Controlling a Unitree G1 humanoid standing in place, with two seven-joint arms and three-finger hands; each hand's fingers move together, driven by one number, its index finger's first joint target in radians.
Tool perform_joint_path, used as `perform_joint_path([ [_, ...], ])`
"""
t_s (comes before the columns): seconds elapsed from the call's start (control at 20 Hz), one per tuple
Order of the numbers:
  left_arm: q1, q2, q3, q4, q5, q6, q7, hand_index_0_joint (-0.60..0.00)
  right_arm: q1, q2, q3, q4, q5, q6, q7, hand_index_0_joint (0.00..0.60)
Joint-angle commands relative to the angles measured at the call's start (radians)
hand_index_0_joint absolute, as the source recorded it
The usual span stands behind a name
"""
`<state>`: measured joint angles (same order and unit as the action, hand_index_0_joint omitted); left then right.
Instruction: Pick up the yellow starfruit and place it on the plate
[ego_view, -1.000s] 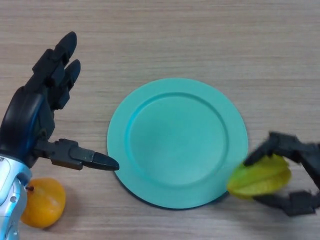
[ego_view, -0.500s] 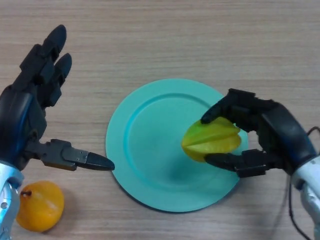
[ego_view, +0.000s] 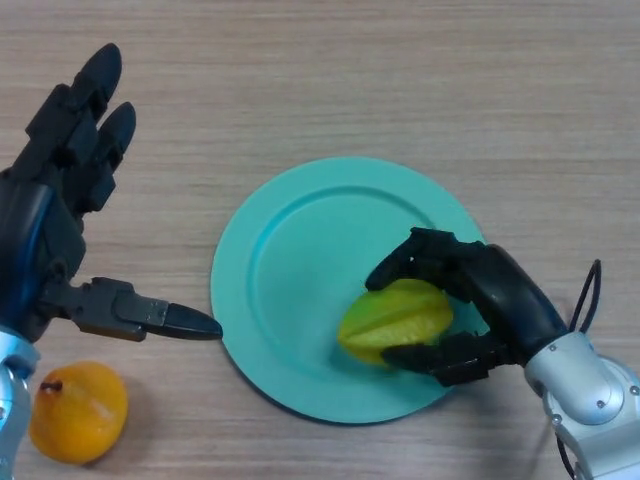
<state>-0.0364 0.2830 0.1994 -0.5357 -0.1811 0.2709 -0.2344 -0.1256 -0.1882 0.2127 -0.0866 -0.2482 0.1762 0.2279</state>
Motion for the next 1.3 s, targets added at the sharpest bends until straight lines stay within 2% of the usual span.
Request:
perform_joint_path([
  [0.05,-0.047,0.048,0.067,-0.053,-0.015,-0.081,-0.004,0.0,-0.053,-0.002,-0.023,-0.073,0.017,-0.125,-0.067,0.057],
  [0.1,-0.057,0.051,0.065,-0.046,-0.013,-0.083,-0.004,0.0,-0.059,-0.002,-0.021,-0.082,0.036,-0.113,-0.092,0.0],
  [0.15,-0.061,0.048,0.049,-0.036,0.005,-0.11,0.006,0.0,-0.068,-0.002,-0.023,-0.096,0.07,-0.079,-0.124,0.0],
  [0.25,-0.067,0.04,0.026,-0.02,0.028,-0.134,0.017,0.0,-0.07,-0.002,-0.039,-0.129,0.102,-0.038,-0.144,0.0],
  [0.35,-0.081,0.038,0.012,-0.001,0.03,-0.134,0.026,0.0,-0.057,-0.002,-0.064,-0.193,0.16,-0.009,-0.128,0.0],
  [0.5,-0.091,0.037,-0.011,0.003,0.047,-0.126,0.019,0.0,-0.054,-0.002,-0.098,-0.273,0.215,-0.013,-0.158,0.0],
  [0.6,-0.097,0.034,-0.009,-0.009,0.031,-0.106,0.01,0.0,-0.032,-0.002,-0.145,-0.35,0.241,0.028,-0.145,0.0],
  [0.75,-0.099,0.033,-0.013,-0.005,0.01,-0.101,0.018,0.0,-0.011,-0.022,-0.221,-0.463,0.3,0.115,-0.171,0.0],
  [0.85,-0.087,0.028,-0.008,-0.016,-0.021,-0.097,0.013,0.0,-0.005,-0.04,-0.243,-0.518,0.285,0.158,-0.182,0.0],
  [1.05,-0.063,0.037,0.025,0.012,-0.065,-0.104,-0.006,0.0,0.047,-0.054,-0.285,-0.569,0.282,0.168,-0.143,0.0],
  [1.15,-0.065,0.039,0.024,0.033,-0.057,-0.123,-0.017,0.0,0.064,-0.055,-0.302,-0.577,0.314,0.137,-0.12,0.0],
  [1.3,-0.078,0.037,0.008,0.059,-0.057,-0.148,-0.015,0.0,0.069,-0.059,-0.311,-0.583,0.354,0.141,-0.122,0.0],
])
